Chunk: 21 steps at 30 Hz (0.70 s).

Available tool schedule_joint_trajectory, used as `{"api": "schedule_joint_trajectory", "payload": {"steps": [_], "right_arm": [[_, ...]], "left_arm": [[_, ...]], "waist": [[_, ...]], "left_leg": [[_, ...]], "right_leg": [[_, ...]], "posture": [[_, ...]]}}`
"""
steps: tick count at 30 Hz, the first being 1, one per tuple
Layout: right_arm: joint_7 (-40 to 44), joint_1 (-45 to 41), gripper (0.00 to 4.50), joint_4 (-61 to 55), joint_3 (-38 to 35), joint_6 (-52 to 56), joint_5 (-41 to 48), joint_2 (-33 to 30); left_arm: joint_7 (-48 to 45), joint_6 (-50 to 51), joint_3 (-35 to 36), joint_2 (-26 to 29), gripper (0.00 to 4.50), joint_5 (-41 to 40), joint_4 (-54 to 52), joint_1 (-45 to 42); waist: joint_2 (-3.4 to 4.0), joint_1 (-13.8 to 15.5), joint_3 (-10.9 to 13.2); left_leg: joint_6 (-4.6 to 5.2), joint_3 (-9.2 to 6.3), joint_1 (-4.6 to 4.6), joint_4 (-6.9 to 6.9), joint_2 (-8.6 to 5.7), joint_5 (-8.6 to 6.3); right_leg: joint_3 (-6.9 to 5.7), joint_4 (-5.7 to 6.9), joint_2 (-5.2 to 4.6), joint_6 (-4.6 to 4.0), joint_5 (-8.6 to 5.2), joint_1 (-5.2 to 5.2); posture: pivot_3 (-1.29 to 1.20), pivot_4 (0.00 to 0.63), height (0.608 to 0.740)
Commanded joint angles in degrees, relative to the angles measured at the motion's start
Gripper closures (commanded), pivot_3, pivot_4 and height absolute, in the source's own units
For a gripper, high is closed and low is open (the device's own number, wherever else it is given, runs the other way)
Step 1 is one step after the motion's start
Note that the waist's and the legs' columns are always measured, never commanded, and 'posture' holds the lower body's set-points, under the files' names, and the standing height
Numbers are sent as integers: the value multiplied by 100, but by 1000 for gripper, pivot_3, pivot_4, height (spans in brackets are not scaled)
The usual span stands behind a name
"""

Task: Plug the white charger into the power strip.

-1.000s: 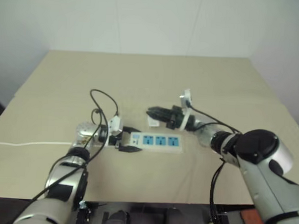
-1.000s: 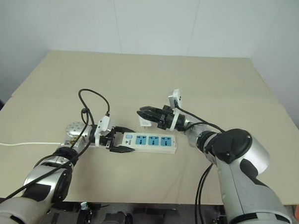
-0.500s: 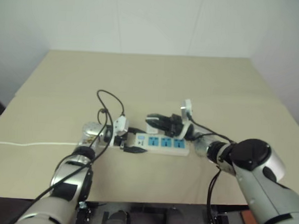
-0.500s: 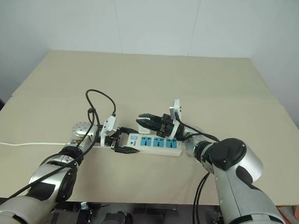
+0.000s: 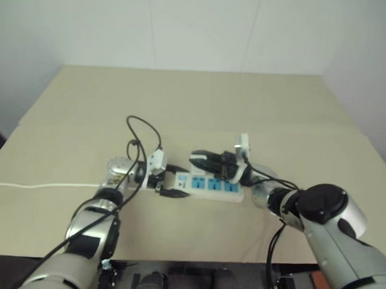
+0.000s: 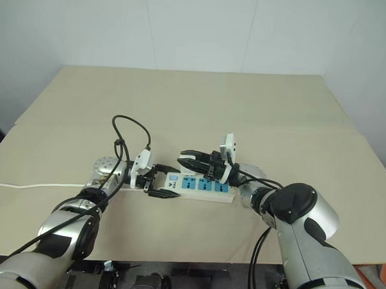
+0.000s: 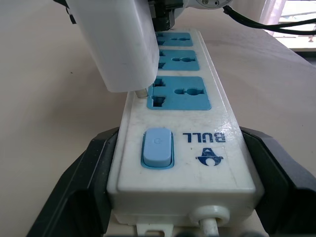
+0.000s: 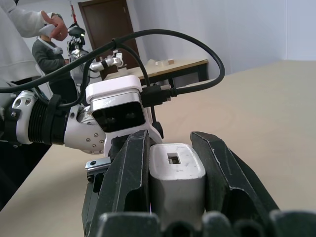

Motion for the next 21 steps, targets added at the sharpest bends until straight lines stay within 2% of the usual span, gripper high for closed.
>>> {"api": "schedule_joint_trajectory", "payload": {"steps": [1, 21], "right_arm": [[147, -96, 3376, 133, -148, 102, -9, -68], [102, 177, 3376, 133, -72, -57, -74, -47]], "left_arm": [[59, 39, -8, 24, 1213, 33, -25, -94], [99, 192, -27, 43, 1213, 107, -43, -140]], "waist": [[0, 0, 0], [0, 11, 0]], "left_leg": [[0, 0, 0, 0, 0, 0], [1, 1, 27, -1, 0, -1]], "right_leg": [[0, 0, 0, 0, 0, 1], [1, -1, 1, 0, 0, 25]], "posture": [[0, 150, 740], [0, 150, 740]]}}
